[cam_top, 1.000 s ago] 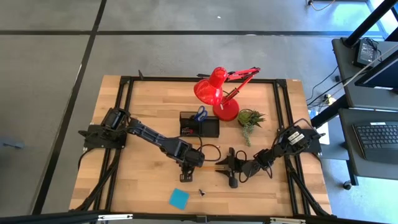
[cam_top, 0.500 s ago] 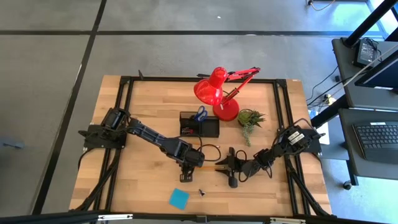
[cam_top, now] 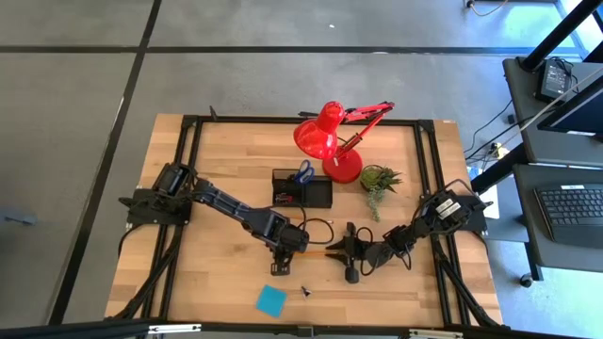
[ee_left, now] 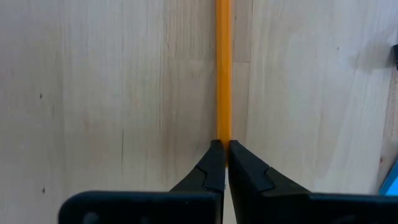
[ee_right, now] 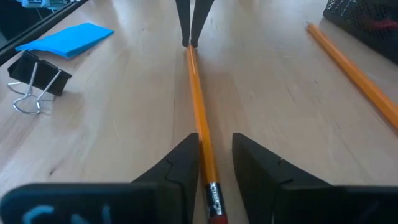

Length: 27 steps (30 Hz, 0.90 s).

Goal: Pick and place office supplies into organizer
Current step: Put the bottom orange pencil into the black desk organizer

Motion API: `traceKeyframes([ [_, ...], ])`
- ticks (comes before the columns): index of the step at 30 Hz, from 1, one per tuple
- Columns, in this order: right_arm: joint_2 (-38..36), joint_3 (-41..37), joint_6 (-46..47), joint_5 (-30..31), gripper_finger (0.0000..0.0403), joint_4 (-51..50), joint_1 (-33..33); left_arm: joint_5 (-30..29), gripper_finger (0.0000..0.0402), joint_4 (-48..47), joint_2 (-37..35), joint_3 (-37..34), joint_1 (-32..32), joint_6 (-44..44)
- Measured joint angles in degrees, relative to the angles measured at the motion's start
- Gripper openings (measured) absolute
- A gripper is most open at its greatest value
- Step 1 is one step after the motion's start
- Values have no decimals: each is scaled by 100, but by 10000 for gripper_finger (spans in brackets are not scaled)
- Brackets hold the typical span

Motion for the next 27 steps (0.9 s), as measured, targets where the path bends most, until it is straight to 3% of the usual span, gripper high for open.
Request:
traceKeyframes([
  [6, 2, 3, 9, 7, 109, 0, 9, 7, 6, 2, 0, -2, 2, 3],
  [18, -224, 11, -156, -241, 187, -259, 7, 12, 6, 2, 0, -2, 2, -4],
  [27, -424, 59, -120, -387, 192, -816, -20, 16, 6, 2, 0, -2, 2, -9],
])
